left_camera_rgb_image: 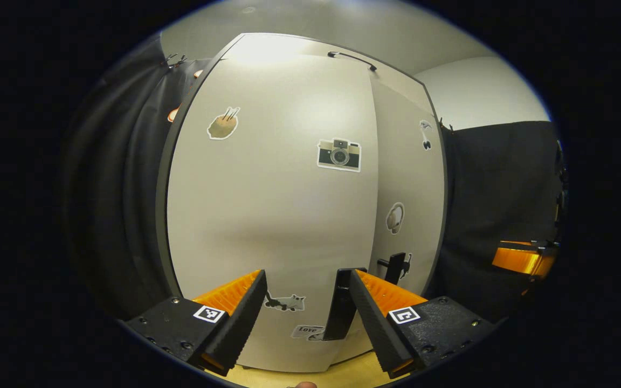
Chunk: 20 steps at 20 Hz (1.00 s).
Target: Grab one shoe with the right hand and put it into the shoe cabinet, grab the other shoe with the left hand and put it into the shoe cabinet; then close the right door with the right hand and the left door with the left hand.
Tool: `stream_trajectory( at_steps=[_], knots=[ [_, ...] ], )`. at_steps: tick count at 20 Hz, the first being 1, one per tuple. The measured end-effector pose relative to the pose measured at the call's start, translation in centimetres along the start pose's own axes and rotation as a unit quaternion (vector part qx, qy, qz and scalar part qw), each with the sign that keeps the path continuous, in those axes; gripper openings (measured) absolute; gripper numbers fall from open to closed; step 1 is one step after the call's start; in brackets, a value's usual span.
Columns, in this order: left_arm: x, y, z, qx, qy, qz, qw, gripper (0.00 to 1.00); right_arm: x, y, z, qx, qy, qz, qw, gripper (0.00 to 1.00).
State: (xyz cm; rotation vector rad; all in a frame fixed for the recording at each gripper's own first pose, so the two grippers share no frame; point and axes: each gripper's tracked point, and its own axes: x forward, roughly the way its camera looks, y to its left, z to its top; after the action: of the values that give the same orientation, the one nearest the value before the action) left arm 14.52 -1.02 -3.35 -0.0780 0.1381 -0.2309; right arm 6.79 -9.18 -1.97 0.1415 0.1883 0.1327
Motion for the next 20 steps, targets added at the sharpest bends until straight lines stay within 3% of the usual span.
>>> stream_trajectory(
  at_steps=[8,13,16,20],
  knots=[
    [-0.5,-0.3,0.2,-0.017,0.009,0.031,0.999,0.95,1.5,-1.6,0.9,-0.007,-0.007,-0.042,0.999,0.93],
    [-3.7,-0.6,2.8,-0.012,-0.002,0.067,0.998,0.95,1.1,-2.0,2.9,-0.03,-0.035,-0.063,0.997,0.96],
    [-6.5,-0.8,4.9,0.005,-0.02,0.104,0.994,0.95,0.0,-1.5,4.2,-0.035,-0.049,-0.063,0.996,0.96],
    [-9.9,-2.6,7.3,0.005,-0.048,0.132,0.99,0.95,-2.0,0.6,5.8,-0.032,-0.075,-0.035,0.996,0.96]
  ],
)
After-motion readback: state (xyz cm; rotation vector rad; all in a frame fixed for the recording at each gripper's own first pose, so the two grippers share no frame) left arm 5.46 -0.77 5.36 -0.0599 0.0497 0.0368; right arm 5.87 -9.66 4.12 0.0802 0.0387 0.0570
